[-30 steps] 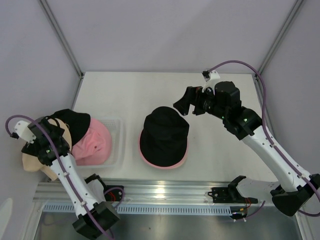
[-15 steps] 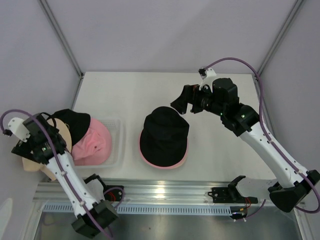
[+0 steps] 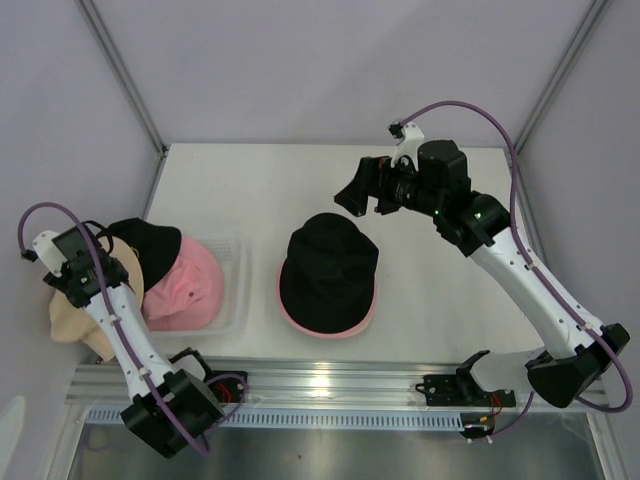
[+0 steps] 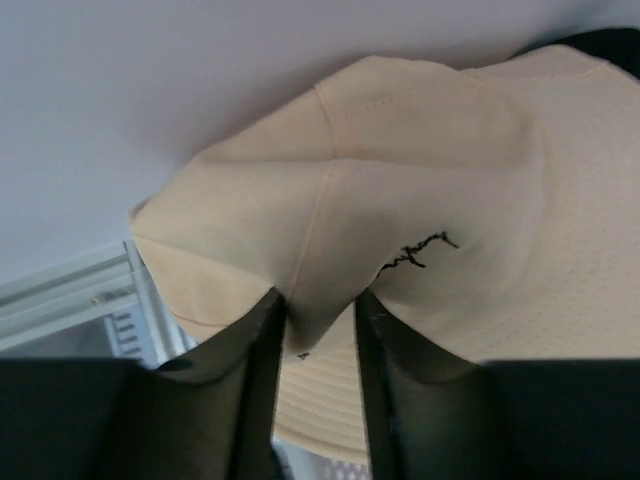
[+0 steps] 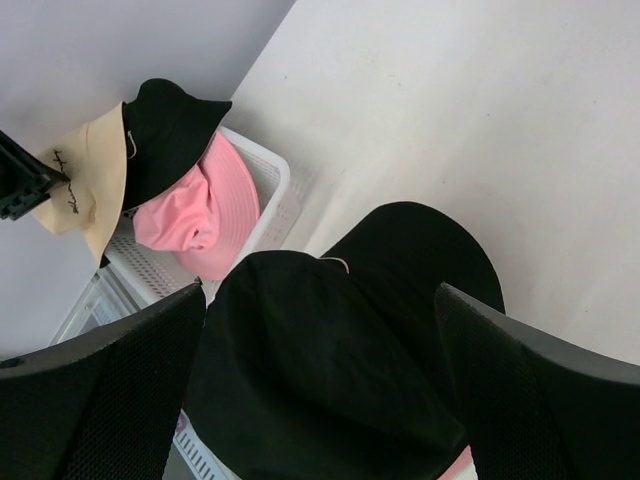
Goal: Stack the hats
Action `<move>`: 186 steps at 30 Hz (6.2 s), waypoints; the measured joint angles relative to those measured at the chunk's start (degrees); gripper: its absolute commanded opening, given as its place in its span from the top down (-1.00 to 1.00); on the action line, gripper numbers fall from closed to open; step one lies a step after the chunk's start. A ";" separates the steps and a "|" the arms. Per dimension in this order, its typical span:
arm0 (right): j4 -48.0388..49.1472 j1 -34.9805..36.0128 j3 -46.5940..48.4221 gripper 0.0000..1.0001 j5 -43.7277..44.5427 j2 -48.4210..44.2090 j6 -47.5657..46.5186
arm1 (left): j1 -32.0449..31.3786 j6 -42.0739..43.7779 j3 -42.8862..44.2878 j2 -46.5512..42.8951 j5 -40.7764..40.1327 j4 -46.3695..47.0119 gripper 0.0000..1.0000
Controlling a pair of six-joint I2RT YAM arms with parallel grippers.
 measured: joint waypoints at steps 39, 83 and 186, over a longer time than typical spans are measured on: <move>-0.98 -17.90 -3.17 -0.99 1.07 -5.35 10.86 | -47.87 6.14 35.26 -2.38 60.17 -5.35 0.99; -1.99 -24.85 -22.60 -0.99 -6.86 -18.75 17.29 | -96.94 11.52 33.73 17.11 26.49 -10.95 0.64; 28.57 -3.15 -60.28 1.00 9.31 -40.33 36.37 | -71.01 -38.66 -13.75 -9.42 41.62 30.75 0.99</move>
